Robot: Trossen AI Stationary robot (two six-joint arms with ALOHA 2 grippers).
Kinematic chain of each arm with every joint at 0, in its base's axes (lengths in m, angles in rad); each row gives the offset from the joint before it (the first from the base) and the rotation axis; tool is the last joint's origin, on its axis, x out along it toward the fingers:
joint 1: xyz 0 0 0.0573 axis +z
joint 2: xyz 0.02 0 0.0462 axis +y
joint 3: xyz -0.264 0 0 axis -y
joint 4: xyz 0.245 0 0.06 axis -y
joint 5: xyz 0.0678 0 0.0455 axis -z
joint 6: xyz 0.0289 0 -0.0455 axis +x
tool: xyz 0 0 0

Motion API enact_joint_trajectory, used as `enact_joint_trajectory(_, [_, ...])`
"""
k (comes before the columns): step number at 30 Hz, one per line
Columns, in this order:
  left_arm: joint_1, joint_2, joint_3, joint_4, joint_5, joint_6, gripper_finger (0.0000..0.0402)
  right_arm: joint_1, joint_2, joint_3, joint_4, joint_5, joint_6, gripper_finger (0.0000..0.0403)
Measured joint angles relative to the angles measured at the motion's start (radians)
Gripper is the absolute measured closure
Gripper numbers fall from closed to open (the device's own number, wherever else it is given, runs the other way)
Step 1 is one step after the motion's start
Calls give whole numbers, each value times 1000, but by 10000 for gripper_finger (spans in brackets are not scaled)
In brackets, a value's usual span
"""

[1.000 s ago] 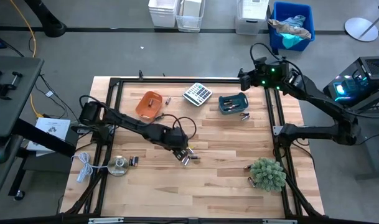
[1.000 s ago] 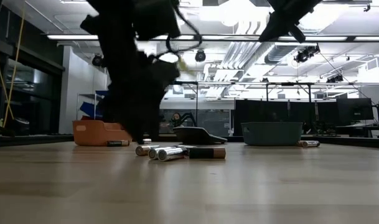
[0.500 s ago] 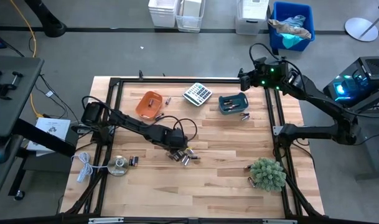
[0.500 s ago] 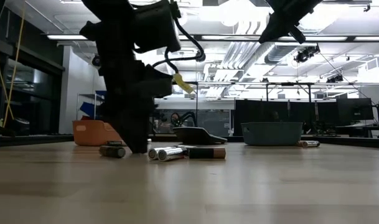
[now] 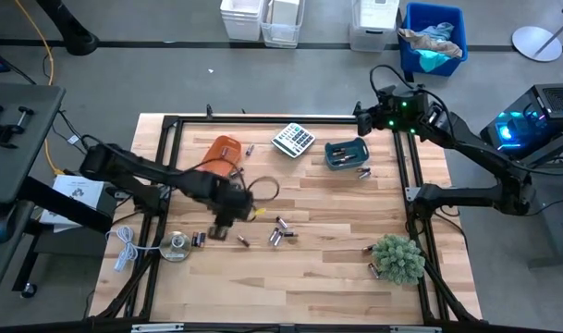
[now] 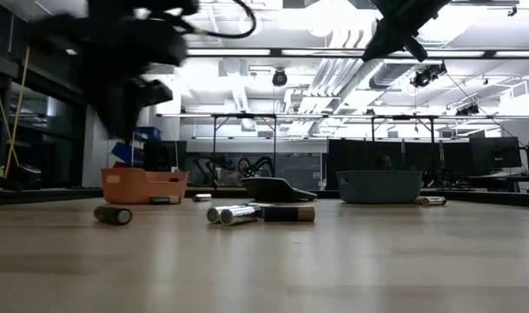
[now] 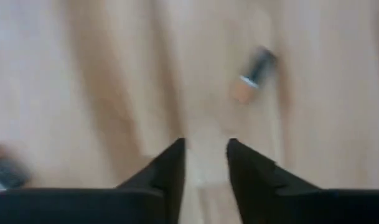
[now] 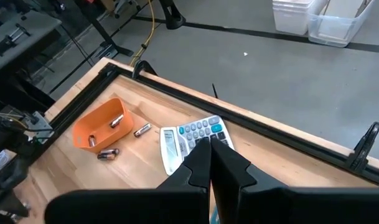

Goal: Sort batteries
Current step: Put the golden battery into the blue bin

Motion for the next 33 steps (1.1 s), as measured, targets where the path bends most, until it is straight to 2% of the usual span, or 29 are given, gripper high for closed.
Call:
enact_joint_trajectory(2, [-52, -11, -39, 50, 49, 46, 247, 0, 0, 0, -19, 0, -5, 403])
enact_joint_trajectory(5, [-131, -8, -74, 181, 63, 79, 191, 0, 0, 0, -55, -1, -17, 403])
enact_joint_trajectory(8, [-194, 25, -77, 331, 14, 78, 145, 0, 0, 0, -79, -1, -18, 403])
enact_joint_trajectory(10, [-224, 51, -76, 370, -14, 78, 125, 0, 0, 0, -85, -1, -18, 403])
enact_joint_trajectory(17, [-271, 167, -77, 333, -60, 129, 114, 0, 0, 0, -85, -1, -18, 403])
enact_joint_trajectory(20, [-272, 217, -77, 346, -113, 154, 115, 0, 0, 0, -85, 15, -18, 403])
enact_joint_trajectory(23, [-260, 264, -71, 346, -102, 152, 116, 0, 0, 0, -85, 20, -18, 403])
enact_joint_trajectory(26, [-250, 298, -68, 334, -80, 134, 136, 1, 0, 0, -88, 24, -18, 403])
enact_joint_trajectory(28, [-239, 302, -70, 341, -56, 128, 179, 1, 0, 0, -92, 24, -18, 403])
enact_joint_trajectory(30, [-225, 304, -71, 355, -50, 123, 247, 1, 0, 0, -99, 24, -18, 403])
enact_joint_trajectory(32, [-205, 303, -72, 368, -50, 129, 336, 1, 0, 0, -103, 24, -18, 403])
enact_joint_trajectory(33, [-191, 303, -72, 371, -37, 134, 363, 1, 0, 0, -103, 24, -18, 403])
